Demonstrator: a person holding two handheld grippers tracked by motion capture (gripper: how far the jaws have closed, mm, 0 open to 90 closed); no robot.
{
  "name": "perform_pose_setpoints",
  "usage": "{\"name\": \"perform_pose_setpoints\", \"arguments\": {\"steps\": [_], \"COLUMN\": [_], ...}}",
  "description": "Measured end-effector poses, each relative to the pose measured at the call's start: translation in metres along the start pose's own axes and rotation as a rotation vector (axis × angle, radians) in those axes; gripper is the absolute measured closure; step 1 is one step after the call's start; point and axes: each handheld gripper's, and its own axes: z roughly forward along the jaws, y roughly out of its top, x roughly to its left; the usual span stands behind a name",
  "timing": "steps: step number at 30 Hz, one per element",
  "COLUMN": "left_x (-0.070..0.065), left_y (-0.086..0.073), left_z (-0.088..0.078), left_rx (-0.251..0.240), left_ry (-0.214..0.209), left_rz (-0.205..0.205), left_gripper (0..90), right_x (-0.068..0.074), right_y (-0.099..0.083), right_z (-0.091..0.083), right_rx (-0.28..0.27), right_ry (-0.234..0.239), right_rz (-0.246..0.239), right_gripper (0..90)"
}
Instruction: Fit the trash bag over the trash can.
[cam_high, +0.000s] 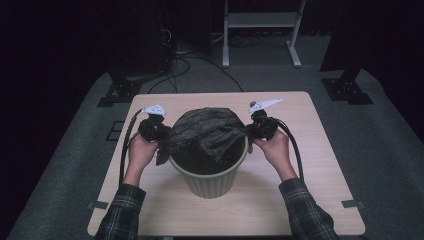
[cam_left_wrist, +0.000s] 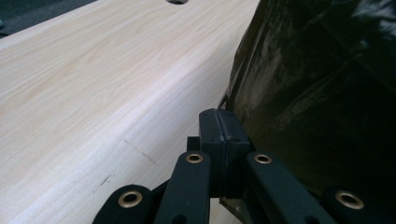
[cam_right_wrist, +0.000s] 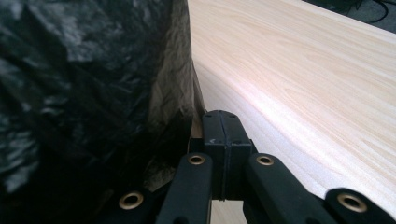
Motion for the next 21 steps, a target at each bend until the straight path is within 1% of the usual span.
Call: {"name": "perform_pose_setpoints", "arguments": {"steps": [1,2,3,4,5,6,9,10,11,13,15,17,19,21], "left_x": [0.000,0.001,0.001,0.001,0.002,0.002,0.002,0.001,0.001,0.001,0.001,0.001,0.001,0.000], "left_y": [0.000,0.000,0.000,0.000,0.000,0.000,0.000,0.000,0.000,0.000,0.000,0.000,0.001,0.001], "left_z": [-0.001,-0.002,-0.003,-0.003,-0.004,-0.005,-0.008,-0.009,-0.010,-0.011,-0.011,-0.011,-0.011,-0.010], "left_rx": [-0.001,-0.007,-0.008,-0.012,-0.010,-0.011,-0.019,-0.021,-0.021,-0.025,-0.022,-0.023,-0.024,-0.021], "left_ry": [0.001,-0.001,-0.002,0.000,0.000,0.000,-0.002,-0.002,-0.001,-0.003,-0.005,-0.007,-0.011,-0.012], "left_rz": [0.000,-0.004,-0.004,-0.008,-0.007,-0.008,-0.009,-0.009,-0.006,-0.011,-0.010,-0.010,-0.011,-0.013], "left_gripper": [89.8,89.8,89.8,89.8,89.8,89.7,89.8,89.8,89.8,89.7,89.8,89.8,89.8,89.7], "right_x": [0.001,0.001,0.001,0.001,0.002,0.001,0.002,0.002,0.004,0.007,0.014,0.020,0.026,0.033], "right_y": [0.001,0.001,0.002,0.003,0.005,0.006,0.011,0.012,0.014,0.018,0.024,0.028,0.033,0.038], "right_z": [-0.001,-0.003,-0.007,-0.011,-0.016,-0.021,-0.038,-0.044,-0.050,-0.060,-0.070,-0.077,-0.083,-0.084], "right_rx": [0.000,-0.002,-0.008,-0.019,-0.028,-0.035,-0.056,-0.065,-0.082,-0.098,-0.119,-0.144,-0.166,-0.183], "right_ry": [-0.012,-0.031,-0.028,-0.035,-0.047,-0.048,-0.068,-0.070,-0.076,-0.067,-0.071,-0.068,-0.040,-0.013], "right_rz": [-0.001,-0.001,0.001,0.000,-0.002,-0.003,-0.017,-0.014,-0.019,-0.024,-0.046,-0.057,-0.068,-0.086], "right_gripper": [80.4,79.3,78.4,76.1,75.9,75.0,70.5,67.8,67.4,64.5,62.4,60.5,59.0,56.6]}}
